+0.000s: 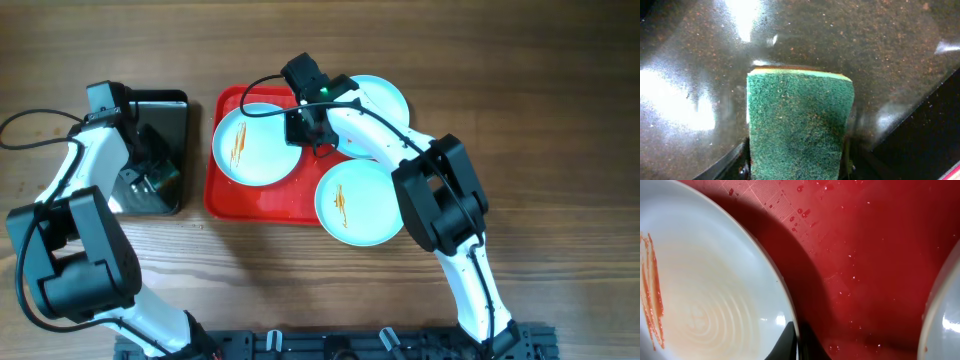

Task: Clean dirty plates on tray and stack at the side
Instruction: 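Move the left gripper to the green sponge in the black tray, then grasp the sponge with the left gripper and dip it in water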

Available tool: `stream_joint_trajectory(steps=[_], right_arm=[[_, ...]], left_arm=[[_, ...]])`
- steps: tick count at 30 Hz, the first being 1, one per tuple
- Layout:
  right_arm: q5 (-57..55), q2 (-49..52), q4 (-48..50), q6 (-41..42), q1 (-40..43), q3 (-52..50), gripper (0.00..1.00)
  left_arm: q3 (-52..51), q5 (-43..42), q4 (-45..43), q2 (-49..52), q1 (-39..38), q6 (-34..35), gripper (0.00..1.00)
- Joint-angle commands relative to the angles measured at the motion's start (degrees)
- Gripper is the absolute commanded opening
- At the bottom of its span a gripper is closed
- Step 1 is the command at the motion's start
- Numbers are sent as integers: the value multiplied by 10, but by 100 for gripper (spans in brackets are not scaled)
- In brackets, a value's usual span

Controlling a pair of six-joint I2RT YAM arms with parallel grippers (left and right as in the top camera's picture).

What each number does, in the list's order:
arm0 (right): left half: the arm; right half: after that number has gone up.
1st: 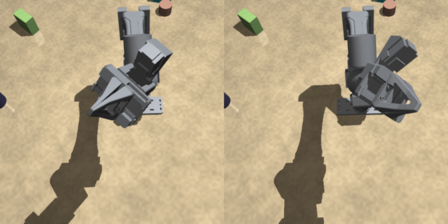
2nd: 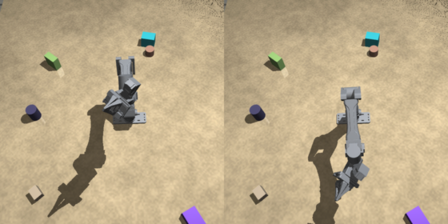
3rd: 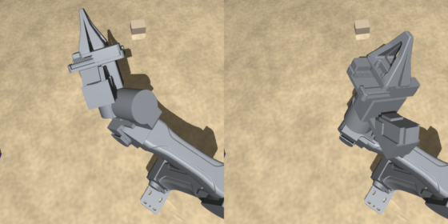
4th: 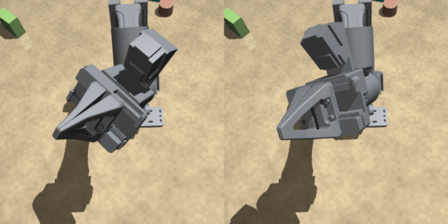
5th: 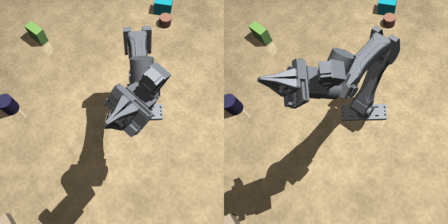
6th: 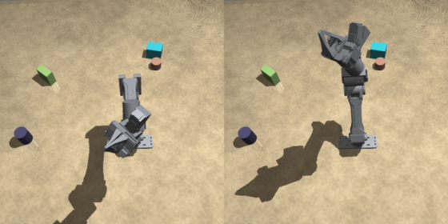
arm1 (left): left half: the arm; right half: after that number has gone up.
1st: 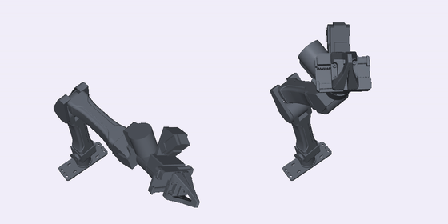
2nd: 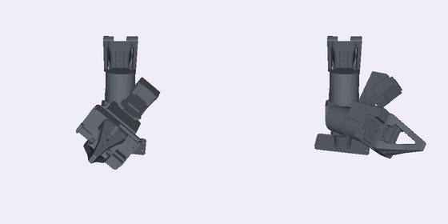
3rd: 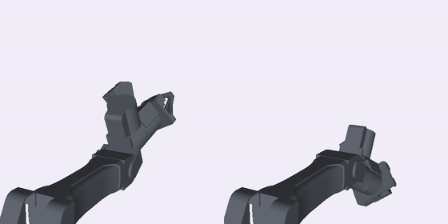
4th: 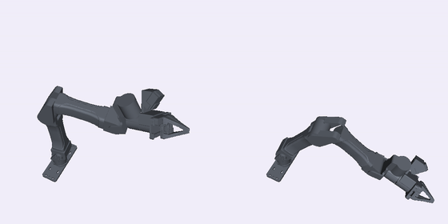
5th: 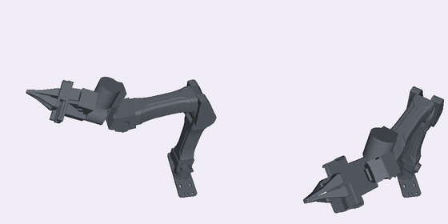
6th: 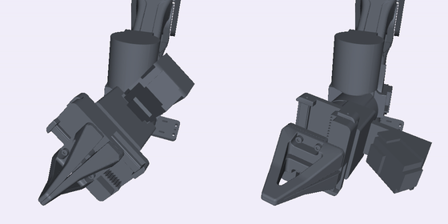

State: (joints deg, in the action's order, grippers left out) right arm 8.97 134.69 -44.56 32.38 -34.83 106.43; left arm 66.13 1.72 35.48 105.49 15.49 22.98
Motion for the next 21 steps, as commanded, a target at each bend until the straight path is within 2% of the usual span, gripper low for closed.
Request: stream_joint_trajectory(steps=[1, 3, 6, 7, 8, 10, 15, 18, 21], right_arm=[[-10, 20, 0, 12, -4, -4, 4], [-10, 20, 0, 12, -4, -4, 4], [-11, 20, 0, 12, -4, -4, 4], [-10, 20, 0, 12, -4, -4, 4], [-11, 20, 0, 12, -4, -4, 4], [-11, 20, 1, 12, -4, -4, 4], [-10, 20, 2, 12, -4, -4, 4], [-10, 20, 2, 12, -4, -4, 4], [-10, 20, 2, 12, -4, -4, 4]], left_arm=[[-7, 10, -8, 10, 1, -3, 52], [-7, 10, -9, 23, 1, -3, 51], [-7, 10, -9, 40, 1, -3, 42], [-7, 10, -8, 41, 1, -2, 34], [-7, 10, -8, 42, 1, -2, 20], [-7, 10, -9, 41, 1, -2, 4], [-4, 9, -8, 40, 1, -3, 4], [16, 7, 22, 36, 1, -4, 4], [46, -23, 62, 24, 1, -47, 4]])
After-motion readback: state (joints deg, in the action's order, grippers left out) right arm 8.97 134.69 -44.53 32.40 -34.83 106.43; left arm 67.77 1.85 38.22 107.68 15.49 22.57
